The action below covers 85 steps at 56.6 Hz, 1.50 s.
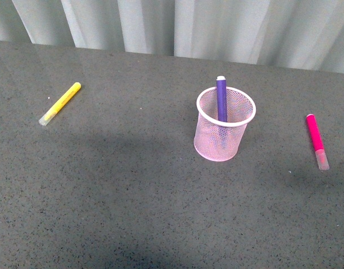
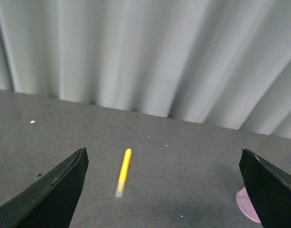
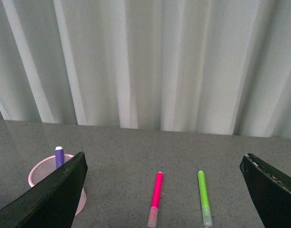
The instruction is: Insert purple and pink pens into pink cup
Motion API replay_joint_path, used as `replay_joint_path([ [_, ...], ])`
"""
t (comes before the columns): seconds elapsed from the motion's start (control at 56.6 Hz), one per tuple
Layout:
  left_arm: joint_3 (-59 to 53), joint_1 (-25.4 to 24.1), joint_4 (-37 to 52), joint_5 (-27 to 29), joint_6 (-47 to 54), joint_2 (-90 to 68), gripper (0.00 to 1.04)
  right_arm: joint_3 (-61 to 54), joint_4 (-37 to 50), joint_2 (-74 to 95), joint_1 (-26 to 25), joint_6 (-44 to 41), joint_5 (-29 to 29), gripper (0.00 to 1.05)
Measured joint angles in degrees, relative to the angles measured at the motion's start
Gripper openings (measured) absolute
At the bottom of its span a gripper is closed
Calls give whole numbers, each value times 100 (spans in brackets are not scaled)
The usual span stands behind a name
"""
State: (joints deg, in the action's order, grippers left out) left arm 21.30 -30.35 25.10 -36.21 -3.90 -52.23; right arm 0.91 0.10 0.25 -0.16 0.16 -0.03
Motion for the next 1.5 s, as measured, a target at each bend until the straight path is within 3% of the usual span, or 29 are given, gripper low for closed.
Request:
replay_joint_path([
  [0.071, -564, -13, 737, 651, 190, 273, 77, 0, 0, 0, 0, 0, 0, 98],
  [0.336, -1528, 1408, 125, 2068, 341, 1939, 9, 0, 0, 0, 0, 0, 0, 98],
  [0.371, -1572, 1488, 68, 2149, 341, 2037, 4, 0, 0, 0, 0, 0, -2, 98],
  [0.778, -1899, 2339, -667, 2955, 361, 3123, 4, 0, 0, 0, 0, 0, 0, 98],
  [0.831, -1952, 2752, -782, 3508, 363, 3289, 4, 0, 0, 0, 0, 0, 0, 98],
  [0.902, -2079, 2997, -754, 3587, 365, 3467, 4, 0, 0, 0, 0, -2, 0, 98],
  [1.308, -2081, 3036, -1510, 3622, 367, 4240, 4, 0, 0, 0, 0, 0, 0, 98],
  [1.379, -2076, 3036, -2367, 3611, 367, 4892, 4, 0, 0, 0, 0, 0, 0, 98],
  [1.503, -2076, 3036, -2498, 3624, 367, 5198, 4, 0, 0, 0, 0, 0, 0, 98],
])
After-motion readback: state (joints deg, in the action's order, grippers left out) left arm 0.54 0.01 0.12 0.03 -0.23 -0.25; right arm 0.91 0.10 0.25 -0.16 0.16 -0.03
